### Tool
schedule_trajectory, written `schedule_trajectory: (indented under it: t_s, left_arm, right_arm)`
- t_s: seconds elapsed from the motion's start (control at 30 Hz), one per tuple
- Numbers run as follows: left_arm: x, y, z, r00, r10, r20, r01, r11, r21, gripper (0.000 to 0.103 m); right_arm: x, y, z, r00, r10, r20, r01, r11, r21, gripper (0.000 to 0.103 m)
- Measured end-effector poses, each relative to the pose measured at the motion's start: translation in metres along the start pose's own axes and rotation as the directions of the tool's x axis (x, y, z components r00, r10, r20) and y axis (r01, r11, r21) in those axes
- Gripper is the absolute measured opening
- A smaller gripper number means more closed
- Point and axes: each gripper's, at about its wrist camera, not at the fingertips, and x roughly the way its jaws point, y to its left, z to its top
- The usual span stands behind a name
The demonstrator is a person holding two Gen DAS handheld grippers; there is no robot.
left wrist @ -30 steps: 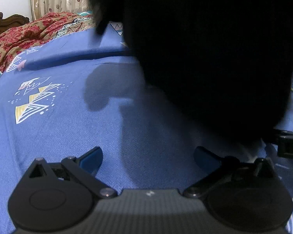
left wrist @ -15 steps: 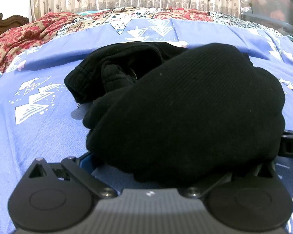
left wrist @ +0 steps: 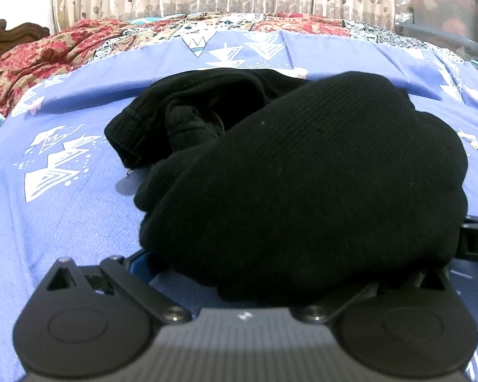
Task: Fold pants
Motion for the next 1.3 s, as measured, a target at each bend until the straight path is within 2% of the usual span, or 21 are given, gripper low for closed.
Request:
schedule_trajectory:
  t_s: [0.03,0.1,0.2,0.33,0.4,0.57,0.73,1.1,1.3]
  left_arm:
    - [0.0,0.001,0.001,1.0,-0.002,-0.007,0.002,1.0,-0.001,0.103]
    - [-0.005,0.002,0.008,0.997,-0.011,-0.075,0.01,1.0,-0.014,0.103]
    - [-0.025,0.007,0.006,0.981,-0.06,-0.186,0.053,0.998,-0.04,0.103]
    - [-0.054,0.016,-0.01,0.96,-0.119,-0.254,0.094,0.99,-0.11,0.103]
    - [-0.066,0.018,-0.018,0.957,-0.124,-0.262,0.095,0.988,-0.12,0.103]
    - [-0.087,0.014,-0.039,0.953,-0.092,-0.288,0.073,0.994,-0.077,0.103]
    - [-0.099,0.015,-0.048,0.946,-0.083,-0.312,0.059,0.994,-0.087,0.103]
    - [-0.102,0.012,-0.047,0.941,-0.074,-0.329,0.049,0.995,-0.086,0.103]
    - [-0.107,0.012,-0.046,0.942,-0.06,-0.329,0.044,0.997,-0.056,0.103]
  right_arm:
    - [0.002,0.001,0.001,1.0,-0.001,-0.005,0.001,1.0,-0.004,0.103]
    - [-0.002,0.0,0.002,1.0,0.004,-0.018,-0.005,1.0,-0.006,0.103]
    - [-0.025,-0.007,-0.004,0.994,0.059,-0.094,-0.06,0.998,-0.008,0.103]
    - [-0.07,-0.011,-0.036,0.99,0.107,-0.091,-0.104,0.994,0.037,0.103]
    - [-0.087,-0.01,-0.05,0.989,0.111,-0.094,-0.106,0.993,0.057,0.103]
    - [-0.116,-0.01,-0.076,0.99,0.115,-0.086,-0.108,0.99,0.087,0.103]
    - [-0.117,-0.016,-0.081,0.986,0.15,-0.067,-0.142,0.984,0.11,0.103]
    - [-0.12,-0.018,-0.082,0.986,0.153,-0.07,-0.144,0.983,0.118,0.103]
    - [-0.123,-0.015,-0.079,0.985,0.149,-0.086,-0.141,0.986,0.094,0.103]
